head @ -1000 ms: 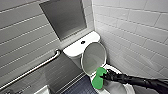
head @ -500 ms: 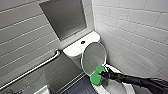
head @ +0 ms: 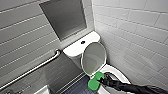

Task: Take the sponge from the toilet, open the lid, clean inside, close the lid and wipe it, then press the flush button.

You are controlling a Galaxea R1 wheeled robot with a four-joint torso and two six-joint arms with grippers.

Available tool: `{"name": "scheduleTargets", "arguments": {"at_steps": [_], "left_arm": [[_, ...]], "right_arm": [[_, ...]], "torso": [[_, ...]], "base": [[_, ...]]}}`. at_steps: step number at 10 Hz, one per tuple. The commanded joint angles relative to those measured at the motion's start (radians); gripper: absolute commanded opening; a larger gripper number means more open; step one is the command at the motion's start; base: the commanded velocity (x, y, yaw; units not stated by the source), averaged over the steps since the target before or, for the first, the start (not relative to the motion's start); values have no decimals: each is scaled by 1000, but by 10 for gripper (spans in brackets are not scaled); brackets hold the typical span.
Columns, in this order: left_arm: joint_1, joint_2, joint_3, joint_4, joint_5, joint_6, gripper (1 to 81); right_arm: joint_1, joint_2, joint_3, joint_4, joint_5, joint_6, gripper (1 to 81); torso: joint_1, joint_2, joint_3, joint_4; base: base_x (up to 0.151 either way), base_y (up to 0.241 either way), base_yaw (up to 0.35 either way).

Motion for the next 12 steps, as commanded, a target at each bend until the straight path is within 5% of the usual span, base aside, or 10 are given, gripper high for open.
{"name": "scheduleTargets", "arguments": {"at_steps": [1, 4, 9, 12], "left_arm": [[9, -15, -3, -1, 80, 2, 811], [9, -6, -3, 4, 80, 4, 811], [9, -8, -3, 3, 78, 4, 811], [9, -9, -1, 3, 78, 4, 811]], "right_arm": [[85, -34, 101, -15, -8, 3, 10], [156, -227, 398, -70, -157, 1, 10], [165, -349, 614, -101, -323, 1, 10], [93, -412, 647, -101, -330, 3, 10]], "torso": [[0, 0, 0, 0], [0, 0, 0, 0], [0, 0, 0, 0], [0, 0, 0, 0]], "base": [[0, 0, 0], [0, 0, 0], [0, 0, 0], [0, 0, 0]]}}
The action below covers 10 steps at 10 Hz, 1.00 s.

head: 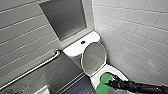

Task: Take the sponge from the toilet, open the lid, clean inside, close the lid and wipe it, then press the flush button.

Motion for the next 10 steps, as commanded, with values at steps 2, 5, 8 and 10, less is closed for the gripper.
{"name": "scheduleTargets", "arguments": {"at_steps": [2, 5, 8, 10], "left_arm": [[9, -26, 2, 3, 78, 3, 811], [9, -26, 3, 3, 78, 3, 811], [9, -27, 3, 3, 78, 3, 811], [9, -24, 3, 3, 75, 3, 811]], "right_arm": [[20, -35, 34, -31, -29, 3, 10], [-2, -89, 66, -37, -27, 3, 10], [-22, -227, 158, -38, -27, 3, 10], [-32, -281, 200, -38, -29, 2, 10]], "torso": [[0, 0, 0, 0], [0, 0, 0, 0], [0, 0, 0, 0], [0, 0, 0, 0]], "base": [[0, 0, 0], [0, 0, 0], [0, 0, 0], [0, 0, 0]]}}
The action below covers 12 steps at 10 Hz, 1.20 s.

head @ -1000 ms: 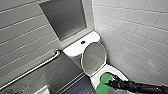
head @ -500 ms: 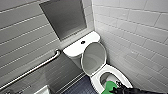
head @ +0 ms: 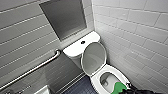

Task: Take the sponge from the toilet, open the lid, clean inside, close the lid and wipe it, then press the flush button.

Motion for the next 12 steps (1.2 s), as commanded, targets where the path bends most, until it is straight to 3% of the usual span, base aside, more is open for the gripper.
{"name": "scheduleTargets", "arguments": {"at_steps": [1, 3, 5, 7, 10, 12], "left_arm": [[9, -18, 0, 4, 76, 4, 811], [9, -19, -1, 4, 76, 4, 811], [7, -21, 0, 4, 76, 4, 811], [6, -22, 0, 2, 76, 4, 811], [6, -27, 0, 2, 76, 4, 811], [6, -28, 0, 1, 76, 4, 811]], "right_arm": [[74, -50, 112, -23, -19, 1, 10], [124, -24, 135, -58, -19, 1, 10], [256, 100, 85, -55, -65, 5, 10], [333, 252, -61, -38, -111, 7, 10], [332, 458, -291, -8, -108, 8, 10], [327, 563, -467, 40, -64, 62, 10]], "torso": [[0, 0, 0, 0], [0, 0, 0, 0], [0, 0, 0, 0], [0, 0, 0, 0], [0, 0, 0, 0], [0, 0, 0, 0]], "base": [[0, 0, 0], [0, 0, 0], [0, 0, 0], [0, 0, 0], [0, 0, 0], [0, 0, 0]]}}
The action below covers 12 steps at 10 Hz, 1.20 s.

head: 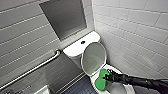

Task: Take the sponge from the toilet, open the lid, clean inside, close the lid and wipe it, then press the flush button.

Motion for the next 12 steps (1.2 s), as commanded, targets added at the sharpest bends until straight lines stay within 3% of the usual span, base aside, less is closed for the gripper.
{"name": "scheduleTargets", "arguments": {"at_steps": [1, 4, 8, 10, 12], "left_arm": [[6, -24, -5, 1, 78, 2, 811], [6, -27, -5, -4, 78, 2, 811], [7, -26, -6, -1, 78, 2, 811], [6, -26, -5, 1, 78, 2, 811], [6, -23, -3, 2, 78, 2, 811]], "right_arm": [[140, 211, -241, 62, 77, 72, 10], [131, 311, -347, 95, 105, 84, 10], [18, 389, -474, 97, 129, 103, 10], [-1, 370, -418, 83, 112, 88, 10], [18, 265, -202, 23, 33, 97, 10]], "torso": [[0, 0, 0, 0], [0, 0, 0, 0], [0, 0, 0, 0], [0, 0, 0, 0], [0, 0, 0, 0]], "base": [[0, 0, 0], [0, 0, 0], [0, 0, 0], [0, 0, 0], [0, 0, 0]]}}
